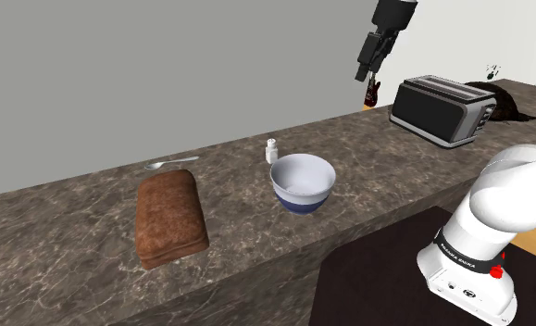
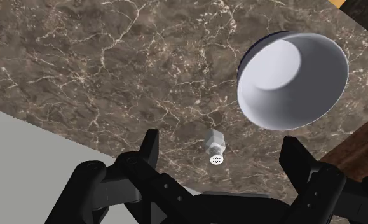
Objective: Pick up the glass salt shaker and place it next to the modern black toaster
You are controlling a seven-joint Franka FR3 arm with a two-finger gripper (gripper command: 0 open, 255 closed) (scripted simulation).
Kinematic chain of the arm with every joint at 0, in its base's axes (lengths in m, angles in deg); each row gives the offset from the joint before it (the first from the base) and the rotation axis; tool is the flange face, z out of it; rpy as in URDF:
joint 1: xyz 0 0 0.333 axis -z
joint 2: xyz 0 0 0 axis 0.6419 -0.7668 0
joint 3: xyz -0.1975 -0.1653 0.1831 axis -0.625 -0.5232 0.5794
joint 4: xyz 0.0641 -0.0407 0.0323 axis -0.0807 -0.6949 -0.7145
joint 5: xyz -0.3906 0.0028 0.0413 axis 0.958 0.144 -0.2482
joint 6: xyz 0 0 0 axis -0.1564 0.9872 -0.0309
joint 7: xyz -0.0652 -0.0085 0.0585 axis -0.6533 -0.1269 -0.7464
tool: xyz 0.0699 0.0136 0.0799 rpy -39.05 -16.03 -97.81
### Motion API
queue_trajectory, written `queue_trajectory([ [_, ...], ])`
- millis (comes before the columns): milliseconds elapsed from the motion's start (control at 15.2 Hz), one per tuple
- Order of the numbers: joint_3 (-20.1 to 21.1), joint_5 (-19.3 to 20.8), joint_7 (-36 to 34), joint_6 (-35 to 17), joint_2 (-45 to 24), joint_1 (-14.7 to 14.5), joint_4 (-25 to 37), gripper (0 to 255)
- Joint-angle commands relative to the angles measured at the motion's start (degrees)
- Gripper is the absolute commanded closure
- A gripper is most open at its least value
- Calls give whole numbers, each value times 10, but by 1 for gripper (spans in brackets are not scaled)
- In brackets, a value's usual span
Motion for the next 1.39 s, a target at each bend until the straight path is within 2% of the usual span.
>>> queue_trajectory([
  [0,0,0,0,0,0,0,0,0],
  [660,41,-4,-25,-165,-156,-5,-18,0],
  [1320,77,23,-64,-296,-356,-5,41,0],
])
